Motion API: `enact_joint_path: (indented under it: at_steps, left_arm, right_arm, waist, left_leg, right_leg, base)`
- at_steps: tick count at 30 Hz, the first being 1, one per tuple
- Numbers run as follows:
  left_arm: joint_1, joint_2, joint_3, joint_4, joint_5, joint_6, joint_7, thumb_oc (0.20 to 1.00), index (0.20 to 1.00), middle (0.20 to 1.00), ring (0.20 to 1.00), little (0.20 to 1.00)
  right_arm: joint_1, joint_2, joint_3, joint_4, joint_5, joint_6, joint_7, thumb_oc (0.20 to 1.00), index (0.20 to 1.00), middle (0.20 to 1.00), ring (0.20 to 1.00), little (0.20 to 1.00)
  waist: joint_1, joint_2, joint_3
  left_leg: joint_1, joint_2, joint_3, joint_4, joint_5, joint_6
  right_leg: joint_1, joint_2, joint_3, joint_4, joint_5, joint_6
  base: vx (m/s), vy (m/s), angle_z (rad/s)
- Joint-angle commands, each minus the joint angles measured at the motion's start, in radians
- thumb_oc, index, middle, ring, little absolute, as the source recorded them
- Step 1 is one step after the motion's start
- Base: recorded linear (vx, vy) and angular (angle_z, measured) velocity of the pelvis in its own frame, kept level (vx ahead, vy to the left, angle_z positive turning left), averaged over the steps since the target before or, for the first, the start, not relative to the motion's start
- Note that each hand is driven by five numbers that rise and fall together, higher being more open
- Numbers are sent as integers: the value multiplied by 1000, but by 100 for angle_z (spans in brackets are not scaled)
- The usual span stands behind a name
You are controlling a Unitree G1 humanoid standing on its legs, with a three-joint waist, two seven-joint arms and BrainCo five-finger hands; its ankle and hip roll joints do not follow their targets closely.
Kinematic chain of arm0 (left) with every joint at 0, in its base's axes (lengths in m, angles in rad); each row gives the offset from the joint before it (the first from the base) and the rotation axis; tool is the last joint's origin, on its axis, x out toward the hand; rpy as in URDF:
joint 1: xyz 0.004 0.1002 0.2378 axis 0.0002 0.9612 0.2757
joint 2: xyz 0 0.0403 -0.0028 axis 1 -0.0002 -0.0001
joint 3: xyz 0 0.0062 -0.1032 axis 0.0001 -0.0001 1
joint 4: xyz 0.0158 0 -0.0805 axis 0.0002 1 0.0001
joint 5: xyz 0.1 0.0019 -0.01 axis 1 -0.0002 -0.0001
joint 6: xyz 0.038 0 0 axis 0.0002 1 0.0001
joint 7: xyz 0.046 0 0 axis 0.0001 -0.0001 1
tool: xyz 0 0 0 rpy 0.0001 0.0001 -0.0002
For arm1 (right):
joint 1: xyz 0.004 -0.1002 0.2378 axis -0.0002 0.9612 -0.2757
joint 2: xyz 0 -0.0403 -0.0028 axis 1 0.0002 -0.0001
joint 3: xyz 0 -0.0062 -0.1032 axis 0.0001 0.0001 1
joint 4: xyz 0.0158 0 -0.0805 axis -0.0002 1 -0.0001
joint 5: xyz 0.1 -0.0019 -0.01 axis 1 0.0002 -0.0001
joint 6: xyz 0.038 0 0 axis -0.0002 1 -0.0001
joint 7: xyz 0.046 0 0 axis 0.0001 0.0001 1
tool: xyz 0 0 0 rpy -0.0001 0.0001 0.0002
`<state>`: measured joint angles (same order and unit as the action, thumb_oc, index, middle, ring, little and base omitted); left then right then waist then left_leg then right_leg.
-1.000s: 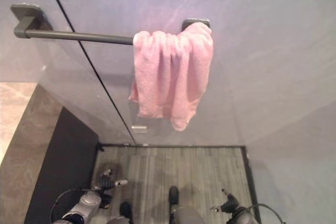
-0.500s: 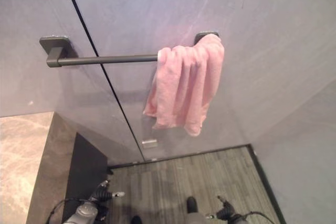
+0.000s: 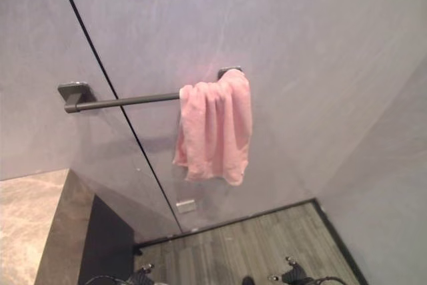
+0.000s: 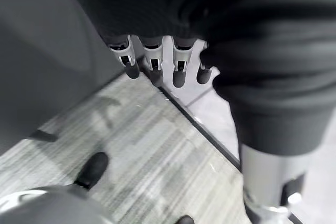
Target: Put brush and paste in cup on sink, flatten towel.
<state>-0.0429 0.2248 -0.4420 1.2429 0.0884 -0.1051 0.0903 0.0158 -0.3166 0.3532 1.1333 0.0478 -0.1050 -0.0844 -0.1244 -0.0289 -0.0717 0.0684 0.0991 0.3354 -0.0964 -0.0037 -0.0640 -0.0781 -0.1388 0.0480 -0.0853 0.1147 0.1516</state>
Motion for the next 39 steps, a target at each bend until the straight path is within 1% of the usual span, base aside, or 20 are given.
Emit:
enact_joint_path:
  at_steps: [1,2,3,4,5,6,7,11,12,14,16,18,19,23,24,27,29,33,36,39]
  left_arm:
    - [-90,36,-46,-72,51,-40,2,1000,1000,1000,1000,1000]
    - [-90,36,-47,-73,51,-39,2,1000,1000,1000,1000,1000]
    - [-94,44,-66,-121,56,-43,0,1000,1000,1000,1000,1000]
    - [-94,80,-89,-239,62,-50,-11,1000,1000,1000,1000,1000]
    - [-93,82,-89,-243,61,-48,-13,1000,1000,1000,1000,1000]
    - [-80,147,-96,-430,58,-59,-36,1000,1000,1000,1000,1000]
    - [-76,151,-96,-438,56,-55,-39,1000,1000,1000,1000,1000]
    - [-32,263,-55,-666,14,-62,-85,1000,1000,1000,1000,1000]
    - [-18,314,-36,-784,-6,-71,-107,1000,1000,1000,1000,1000]
    - [2,369,-5,-904,-30,-76,-133,1000,1000,1000,1000,1000]
    - [4,423,16,-993,-68,-93,-155,1000,1000,1000,1000,1000]
    - [1,445,27,-1030,-97,-99,-161,1000,1000,1000,1000,1000]
    - [-6,479,39,-1095,-149,-108,-168,1000,1000,1000,1000,1000]
    - [-16,521,59,-1188,-227,-123,-170,1000,1000,1000,1000,1000]
    - [-15,521,60,-1188,-227,-123,-170,1000,1000,1000,1000,1000]
    - [-63,530,62,-1211,-289,-132,-156,1000,1000,1000,1000,1000]
    - [-64,529,62,-1211,-289,-132,-156,1000,1000,1000,1000,1000]
    - [-186,471,56,-1167,-283,-126,-77,1000,1000,1000,1000,1000]
    - [-233,449,44,-1150,-281,-125,-60,1000,1000,1000,1000,1000]
    - [-333,410,6,-1112,-288,-125,-29,1000,1000,1000,1000,1000]
  right_arm:
    - [-86,-31,-45,-68,100,-35,-9,1000,1000,1000,1000,1000]
    - [-85,-31,-46,-69,101,-34,-9,1000,1000,1000,1000,1000]
    - [-85,-42,-54,-99,121,-39,-11,1000,1000,1000,1000,1000]
    - [-82,-81,-80,-199,145,-51,-23,1000,1000,1000,1000,1000]
    - [-79,-81,-81,-202,145,-49,-23,1000,1000,1000,1000,1000]
    - [-72,-126,-123,-291,159,-64,-32,1000,1000,1000,1000,1000]
    - [-69,-126,-125,-295,159,-62,-32,1000,1000,1000,1000,1000]
    - [-53,-183,-190,-415,146,-72,-32,1000,1000,1000,1000,1000]
    - [-53,-206,-216,-467,138,-74,-31,1000,1000,1000,1000,1000]
    - [-45,-225,-253,-526,138,-82,-32,1000,1000,1000,1000,1000]
    - [-64,-250,-276,-548,148,-97,-41,1000,1000,1000,1000,1000]
    - [-79,-256,-278,-549,163,-102,-38,1000,1000,1000,1000,1000]
    - [-98,-279,-283,-576,183,-103,-29,1000,1000,1000,1000,1000]
    - [-139,-323,-287,-584,227,-113,-16,1000,1000,1000,1000,1000]
    - [-139,-323,-287,-584,227,-113,-16,1000,1000,1000,1000,1000]
    - [-201,-372,-263,-582,247,-116,-10,1000,1000,1000,1000,1000]
    - [-203,-373,-263,-581,248,-116,-9,1000,1000,1000,1000,1000]
    - [-304,-434,-228,-585,255,-105,-22,1000,1000,1000,1000,1000]
    - [-336,-442,-218,-590,258,-101,-29,1000,1000,1000,1000,1000]
    - [-402,-452,-196,-602,280,-99,-42,1000,1000,1000,1000,1000]
  waist:
    - [-4,-17,41]
    - [-4,-17,41]
    - [-3,-15,41]
    - [2,-13,44]
    - [2,-13,43]
    - [9,-9,49]
    - [9,-10,49]
    - [24,-8,58]
    - [34,-8,61]
    - [40,-9,62]
    - [46,-11,64]
    - [49,-13,64]
    - [55,-16,63]
    - [67,-19,69]
    - [67,-19,69]
    - [77,-21,74]
    - [77,-20,75]
    - [86,-19,100]
    - [84,-17,111]
    - [81,-12,130]
  left_leg:
    - [0,8,-27,9,31,-24]
    - [0,9,-28,9,31,-24]
    - [-2,9,-31,9,32,-24]
    - [-9,10,-36,9,34,-25]
    - [-9,10,-37,9,34,-25]
    - [-16,11,-41,9,36,-25]
    - [-16,11,-42,9,36,-25]
    - [-19,13,-52,9,39,-24]
    - [-20,12,-61,9,38,-22]
    - [-23,11,-71,9,38,-22]
    - [-26,11,-78,9,38,-23]
    - [-26,10,-79,9,38,-23]
    - [-28,8,-85,9,38,-23]
    - [-34,2,-97,9,40,-22]
    - [-33,2,-97,9,40,-22]
    - [-44,0,-107,9,45,-24]
    - [-44,0,-107,9,45,-24]
    - [-87,3,-124,9,63,-30]
    - [-107,5,-127,9,71,-32]
    - [-151,13,-128,9,88,-43]
  right_leg:
    - [12,-24,-14,4,63,47]
    - [12,-24,-14,4,63,47]
    - [11,-24,-18,3,64,49]
    - [8,-27,-23,1,66,53]
    - [8,-27,-24,1,66,53]
    - [3,-29,-31,-1,69,58]
    - [3,-29,-31,-1,69,58]
    - [5,-36,-45,1,71,64]
    - [10,-40,-54,1,71,65]
    - [15,-44,-65,1,68,67]
    - [19,-47,-73,0,65,67]
    - [21,-50,-75,-1,64,67]
    - [24,-52,-80,0,61,65]
    - [32,-60,-95,0,60,64]
    - [32,-60,-96,0,59,64]
    - [34,-67,-108,-1,59,62]
    - [34,-67,-109,-1,59,62]
    - [9,-72,-125,-2,61,59]
    - [-7,-72,-130,-2,64,58]
    - [-48,-73,-134,-2,72,58]
  base:
    - [5,-18,4]
    - [-13,-10,3]
    - [-41,-16,5]
    - [-41,-16,5]
    - [-74,-20,10]
    - [-43,-9,10]
    - [-62,-10,11]
    - [-27,-2,7]
    - [-9,-2,5]
    - [-14,0,10]
    - [-19,-3,30]
    - [-7,-4,18]
    - [-5,-4,5]
    - [-8,4,9]
    - [-10,6,8]
    - [-14,2,10]
    - [-13,-2,19]
    - [-36,-9,10]
    - [-38,-11,15]
    - [-57,-17,5]
